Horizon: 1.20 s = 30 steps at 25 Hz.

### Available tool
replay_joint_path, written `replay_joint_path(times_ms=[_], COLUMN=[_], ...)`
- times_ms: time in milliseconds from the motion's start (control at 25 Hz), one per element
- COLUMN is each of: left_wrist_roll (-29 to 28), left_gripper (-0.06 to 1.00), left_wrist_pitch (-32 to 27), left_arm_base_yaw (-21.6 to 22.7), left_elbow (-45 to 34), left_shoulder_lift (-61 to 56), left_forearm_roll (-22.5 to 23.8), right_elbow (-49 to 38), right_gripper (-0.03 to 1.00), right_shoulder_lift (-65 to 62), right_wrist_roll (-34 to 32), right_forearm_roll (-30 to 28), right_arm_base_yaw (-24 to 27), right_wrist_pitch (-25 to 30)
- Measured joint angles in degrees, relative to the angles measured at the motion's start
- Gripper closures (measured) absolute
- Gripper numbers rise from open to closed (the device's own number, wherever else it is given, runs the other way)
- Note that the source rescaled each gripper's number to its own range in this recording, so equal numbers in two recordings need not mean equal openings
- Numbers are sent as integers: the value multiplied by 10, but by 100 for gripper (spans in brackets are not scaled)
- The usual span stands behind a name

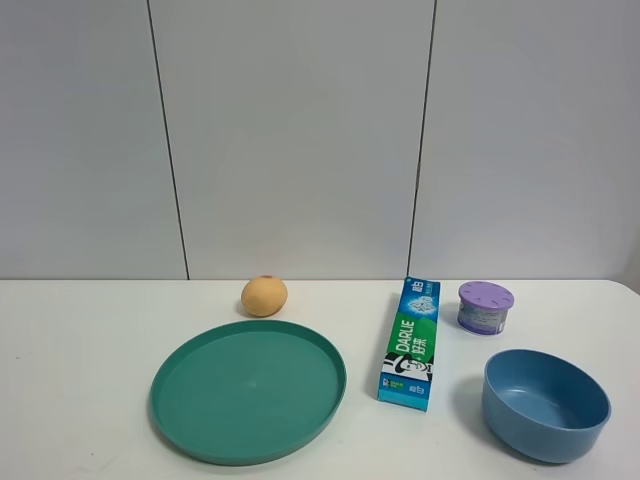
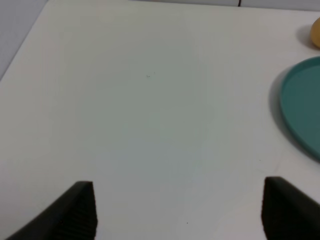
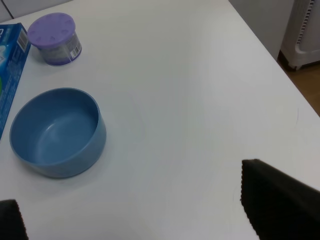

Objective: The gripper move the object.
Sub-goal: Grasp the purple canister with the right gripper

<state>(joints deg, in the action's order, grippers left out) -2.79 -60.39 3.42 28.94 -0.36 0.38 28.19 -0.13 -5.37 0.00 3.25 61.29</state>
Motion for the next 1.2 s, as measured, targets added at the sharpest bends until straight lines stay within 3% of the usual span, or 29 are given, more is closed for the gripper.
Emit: replay_joint_path(times_ms=[1200], left_wrist_roll=[0], left_gripper=[-6], left_wrist_pitch=[0], left_arm_base_yaw=[0], left_elbow=[0], left_shoulder_lift=[0], left_forearm_roll=[0], right_elbow=[0], right_gripper=[38], right_shoulder_lift=[0], right_wrist_roll=[-1], right_forearm_roll=[0], right_arm_base_yaw=[0], right_wrist_pitch=[0])
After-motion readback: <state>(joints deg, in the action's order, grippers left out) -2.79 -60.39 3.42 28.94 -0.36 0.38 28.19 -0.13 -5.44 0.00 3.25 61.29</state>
